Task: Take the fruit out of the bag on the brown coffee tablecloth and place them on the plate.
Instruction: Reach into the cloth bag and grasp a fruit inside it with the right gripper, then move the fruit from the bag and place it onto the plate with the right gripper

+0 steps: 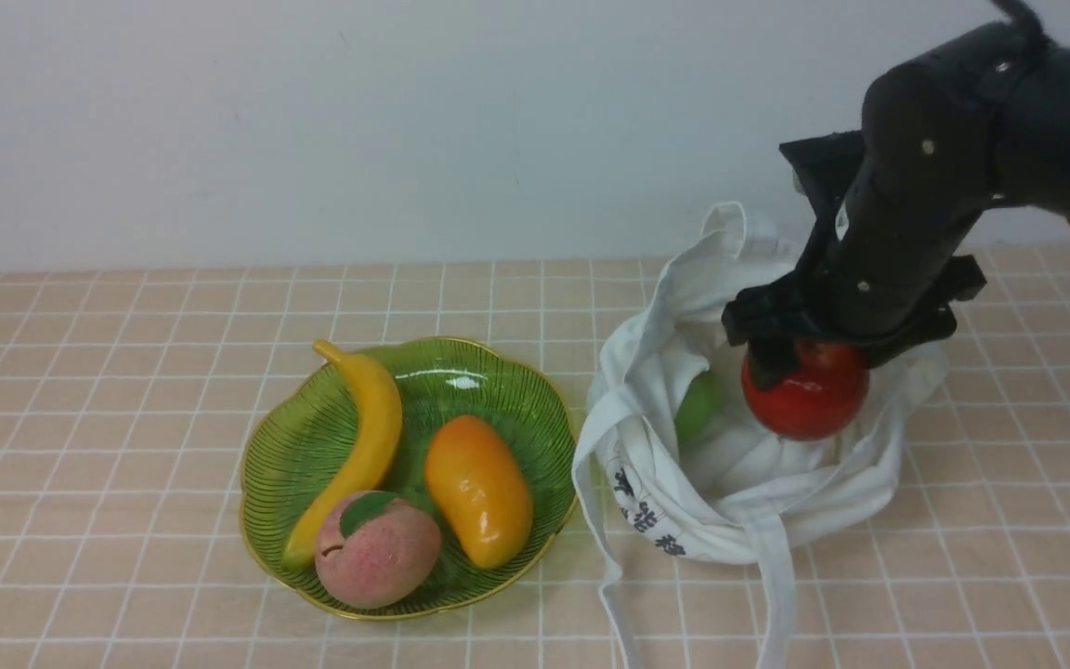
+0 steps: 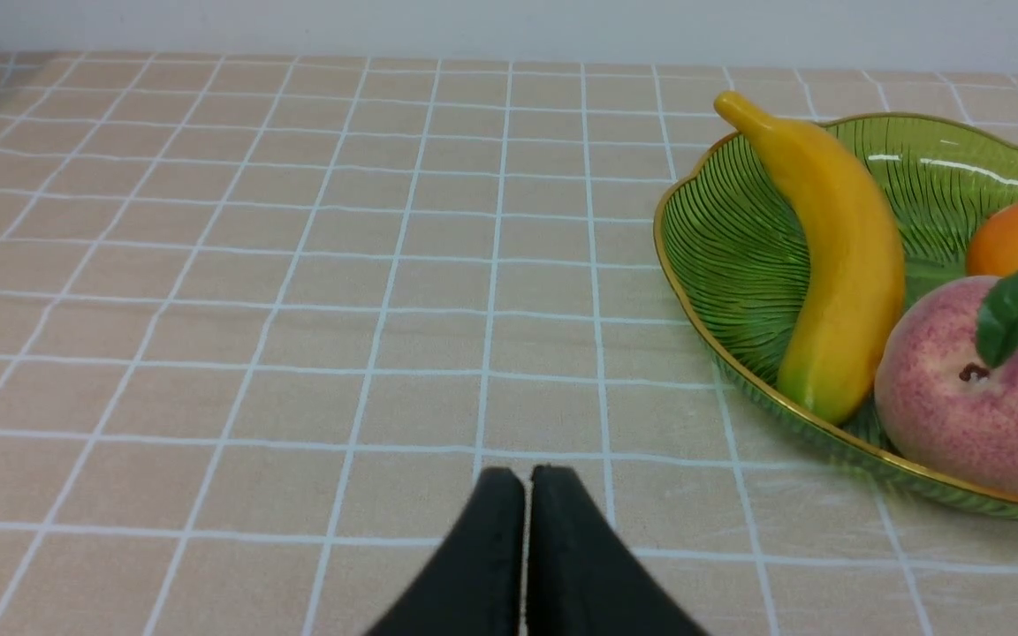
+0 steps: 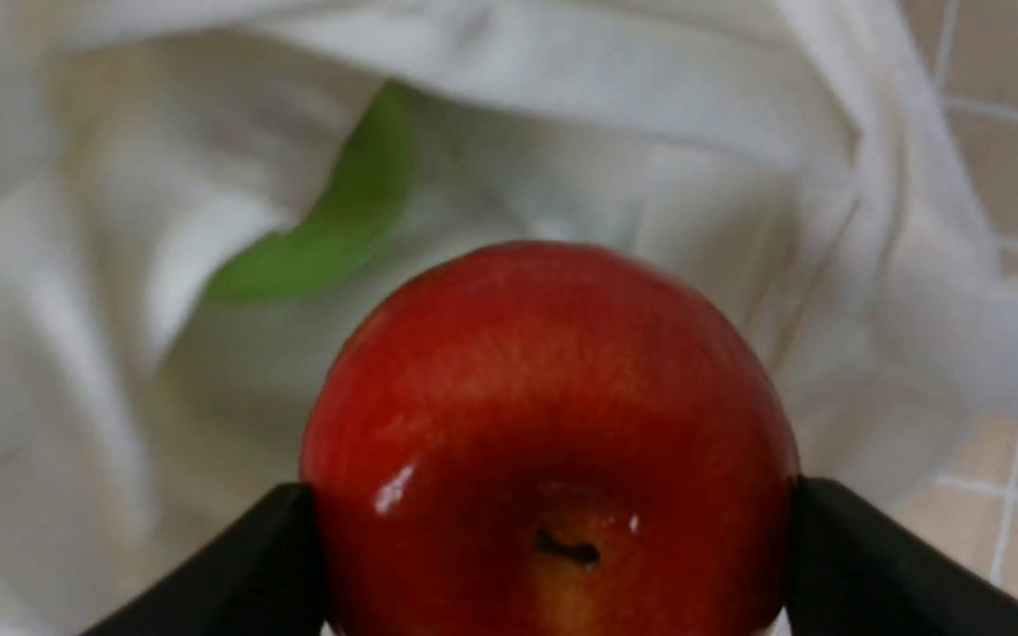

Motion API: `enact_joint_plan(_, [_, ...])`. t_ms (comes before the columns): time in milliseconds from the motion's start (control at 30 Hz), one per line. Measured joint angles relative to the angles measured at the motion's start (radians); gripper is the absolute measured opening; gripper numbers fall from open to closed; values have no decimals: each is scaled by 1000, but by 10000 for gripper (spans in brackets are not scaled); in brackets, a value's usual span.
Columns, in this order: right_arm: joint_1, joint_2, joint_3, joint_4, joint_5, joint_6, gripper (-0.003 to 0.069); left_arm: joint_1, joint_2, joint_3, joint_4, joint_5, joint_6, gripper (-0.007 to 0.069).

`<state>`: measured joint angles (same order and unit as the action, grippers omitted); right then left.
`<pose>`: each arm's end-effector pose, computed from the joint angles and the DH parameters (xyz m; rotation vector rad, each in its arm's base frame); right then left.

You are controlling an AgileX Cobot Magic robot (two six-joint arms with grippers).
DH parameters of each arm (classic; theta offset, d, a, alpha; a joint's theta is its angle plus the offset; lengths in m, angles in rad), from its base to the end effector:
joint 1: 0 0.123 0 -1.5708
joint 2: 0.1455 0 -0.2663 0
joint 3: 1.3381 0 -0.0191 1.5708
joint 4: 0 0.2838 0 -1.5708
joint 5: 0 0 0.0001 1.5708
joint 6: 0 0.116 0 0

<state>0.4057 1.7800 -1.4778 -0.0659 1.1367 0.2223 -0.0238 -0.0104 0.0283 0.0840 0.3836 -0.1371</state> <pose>0.3693 0.1511 0.2178 -0.2975 2.8987 0.0119 0.1282 0.0006 0.1618 -0.0548 1.8830 -0.0273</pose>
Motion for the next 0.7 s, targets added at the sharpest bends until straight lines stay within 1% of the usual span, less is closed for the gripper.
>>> enact_joint_plan(33, [0,-15,0,23,7,-16,609,0,0,0,0,0,0,-8])
enact_joint_plan(100, [0,-58,0,131,17,-83,609,0,0,0,0,0,0,-8])
enact_joint_plan(133, [0,-73,0,162,15,-101,609,0,0,0,0,0,0,-8])
enact_joint_plan(233, [10,-112,0,344,-30,-210,609,0,0,0,0,0,0,-8])
enact_joint_plan(267, [16,-115,0,369,-40,-240,609,0,0,0,0,0,0,-8])
enact_joint_plan(300, [36,-118,0,455,-82,-318,609,0,0,0,0,0,0,-8])
enact_joint_plan(367, [75,-104,0,575,-153,-428,609,0,0,0,0,0,0,-8])
enact_joint_plan(433, [103,-86,0,619,-187,-486,609,0,0,0,0,0,0,-8])
enact_joint_plan(467, [141,-54,0,666,-245,-551,609,0,0,0,0,0,0,-8])
enact_joint_plan(533, [168,-25,0,687,-296,-590,609,0,0,0,0,0,0,-8])
enact_joint_plan(567, [199,10,0,697,-347,-627,609,0,0,0,0,0,0,-8])
enact_joint_plan(700, [240,95,1,707,-471,-659,609,0,0,0,0,0,0,-8])
